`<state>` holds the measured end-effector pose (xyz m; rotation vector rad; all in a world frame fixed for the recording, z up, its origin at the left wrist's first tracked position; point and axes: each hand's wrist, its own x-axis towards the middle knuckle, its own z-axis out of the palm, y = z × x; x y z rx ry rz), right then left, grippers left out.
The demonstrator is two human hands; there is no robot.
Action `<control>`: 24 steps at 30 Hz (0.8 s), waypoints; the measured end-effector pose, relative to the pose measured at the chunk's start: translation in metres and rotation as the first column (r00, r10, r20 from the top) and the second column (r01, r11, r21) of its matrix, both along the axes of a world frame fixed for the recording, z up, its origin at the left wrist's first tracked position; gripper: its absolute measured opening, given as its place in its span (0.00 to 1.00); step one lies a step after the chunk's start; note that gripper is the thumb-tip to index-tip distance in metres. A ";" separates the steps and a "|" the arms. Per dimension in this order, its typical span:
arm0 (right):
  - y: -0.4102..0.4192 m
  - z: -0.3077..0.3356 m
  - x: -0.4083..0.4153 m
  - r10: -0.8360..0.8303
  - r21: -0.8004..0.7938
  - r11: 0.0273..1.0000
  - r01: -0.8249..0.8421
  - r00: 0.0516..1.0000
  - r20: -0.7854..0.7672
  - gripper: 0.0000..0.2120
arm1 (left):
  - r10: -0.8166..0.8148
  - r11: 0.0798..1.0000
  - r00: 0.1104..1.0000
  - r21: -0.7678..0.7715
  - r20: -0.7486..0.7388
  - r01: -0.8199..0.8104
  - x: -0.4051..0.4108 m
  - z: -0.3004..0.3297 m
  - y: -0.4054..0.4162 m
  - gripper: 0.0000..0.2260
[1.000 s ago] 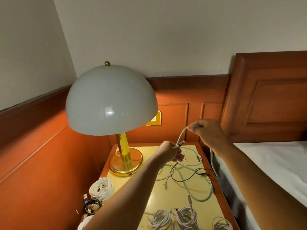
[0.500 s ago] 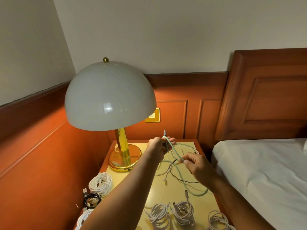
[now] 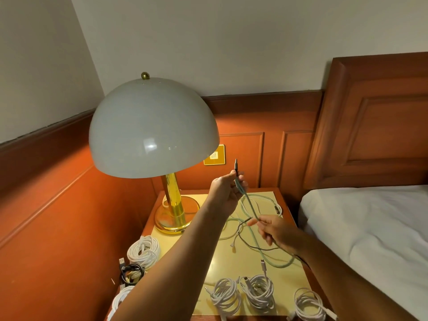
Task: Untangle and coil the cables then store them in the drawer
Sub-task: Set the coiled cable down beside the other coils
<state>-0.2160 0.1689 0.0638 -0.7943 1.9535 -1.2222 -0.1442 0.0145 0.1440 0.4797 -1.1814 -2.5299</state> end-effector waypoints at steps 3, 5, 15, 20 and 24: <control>-0.009 0.018 -0.020 -0.056 0.060 0.997 0.059 0.998 -0.042 0.13 | -0.016 0.999 0.994 -0.036 -0.105 0.013 0.005 0.009 0.012 0.13; -0.016 0.033 -0.036 -0.081 0.146 0.984 0.098 0.989 -0.121 0.17 | -0.041 0.991 0.989 -0.131 -0.145 0.022 0.010 0.016 0.018 0.15; -0.032 0.113 -0.082 -0.147 0.012 0.981 0.194 0.778 -0.611 0.07 | -0.108 0.752 0.984 -0.636 0.144 0.175 0.013 0.012 0.018 0.12; -0.030 0.145 -0.065 -0.124 -0.006 0.982 0.188 0.624 -0.772 0.10 | -0.146 0.683 0.942 -0.658 0.302 0.317 0.008 0.007 0.014 0.12; -0.022 0.152 -0.049 -0.097 -0.007 0.988 0.152 0.598 -0.796 0.06 | -0.073 0.703 0.935 -0.647 0.347 0.295 0.003 0.000 0.012 0.12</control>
